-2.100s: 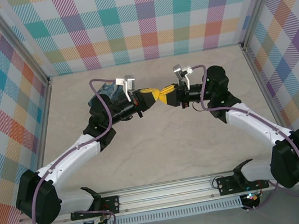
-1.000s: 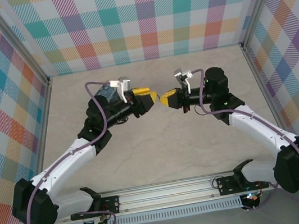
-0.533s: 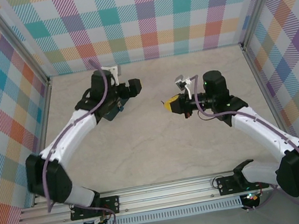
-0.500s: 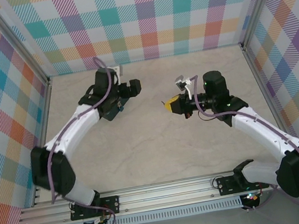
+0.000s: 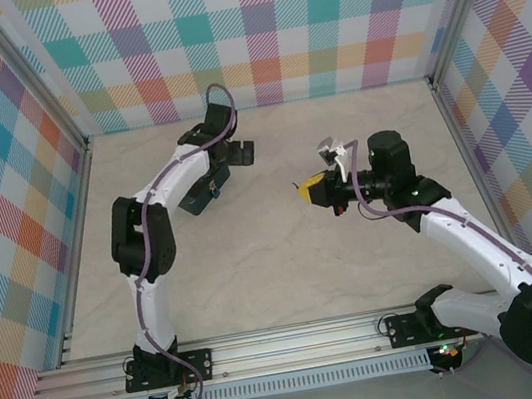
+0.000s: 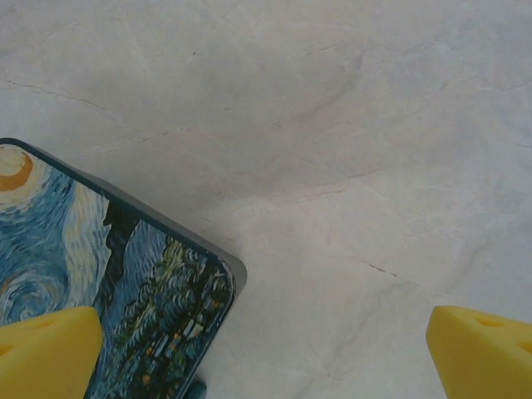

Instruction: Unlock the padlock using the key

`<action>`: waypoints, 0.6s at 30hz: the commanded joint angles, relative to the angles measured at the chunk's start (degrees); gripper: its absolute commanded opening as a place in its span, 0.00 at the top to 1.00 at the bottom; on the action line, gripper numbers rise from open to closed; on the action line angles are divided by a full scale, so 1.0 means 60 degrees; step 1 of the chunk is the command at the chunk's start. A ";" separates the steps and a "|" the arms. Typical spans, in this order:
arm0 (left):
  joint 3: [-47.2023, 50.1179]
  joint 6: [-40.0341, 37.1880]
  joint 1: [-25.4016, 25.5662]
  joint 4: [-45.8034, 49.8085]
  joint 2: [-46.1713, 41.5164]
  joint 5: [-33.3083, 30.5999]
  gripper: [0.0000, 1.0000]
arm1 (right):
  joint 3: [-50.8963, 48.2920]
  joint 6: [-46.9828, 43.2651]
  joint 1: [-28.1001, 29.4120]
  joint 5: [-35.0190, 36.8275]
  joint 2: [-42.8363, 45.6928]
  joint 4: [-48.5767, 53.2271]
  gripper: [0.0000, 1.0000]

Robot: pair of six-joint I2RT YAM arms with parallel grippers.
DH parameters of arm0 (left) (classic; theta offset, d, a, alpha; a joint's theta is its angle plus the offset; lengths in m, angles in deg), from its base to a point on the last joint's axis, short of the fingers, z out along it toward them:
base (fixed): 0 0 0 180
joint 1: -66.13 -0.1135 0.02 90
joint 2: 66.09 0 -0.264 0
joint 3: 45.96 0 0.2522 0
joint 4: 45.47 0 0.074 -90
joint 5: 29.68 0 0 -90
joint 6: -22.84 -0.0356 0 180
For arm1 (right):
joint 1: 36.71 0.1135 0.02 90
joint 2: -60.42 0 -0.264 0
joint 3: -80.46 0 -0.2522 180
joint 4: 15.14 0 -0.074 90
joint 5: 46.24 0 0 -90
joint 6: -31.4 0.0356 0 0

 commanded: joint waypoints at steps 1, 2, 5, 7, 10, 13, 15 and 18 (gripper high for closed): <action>-0.0689 -0.0036 -0.0120 0.0980 0.0365 -0.0413 0.00 | -0.0173 -0.0205 -0.0002 0.0002 0.0198 0.0137 1.00; -0.0765 0.0028 -0.0120 0.1062 0.0463 -0.0492 0.00 | -0.0192 -0.0202 -0.0002 0.0022 0.0216 0.0141 1.00; -0.0848 0.0099 -0.0120 0.1215 0.0680 -0.0394 0.00 | -0.0210 -0.0215 -0.0002 0.0022 0.0227 0.0112 1.00; -0.0913 0.0140 -0.0120 0.1365 0.0828 -0.0186 0.00 | -0.0211 -0.0216 -0.0010 0.0017 0.0228 0.0115 1.00; -0.0849 0.0289 -0.0120 0.1498 0.0982 0.0123 0.00 | -0.0196 -0.0229 -0.0002 0.0018 0.0214 0.0120 1.00; -0.0694 0.0474 -0.0090 0.1564 0.1005 0.0525 0.00 | -0.0192 -0.0230 -0.0004 0.0025 0.0213 0.0132 1.00; -0.0546 0.0575 -0.0022 0.1579 0.0956 0.0653 0.00 | -0.0181 -0.0230 -0.0002 0.0042 0.0209 0.0144 1.00; -0.0194 0.0648 0.0201 0.1519 0.0759 0.0727 0.00 | -0.0154 -0.0229 -0.0003 0.0079 0.0207 0.0158 1.00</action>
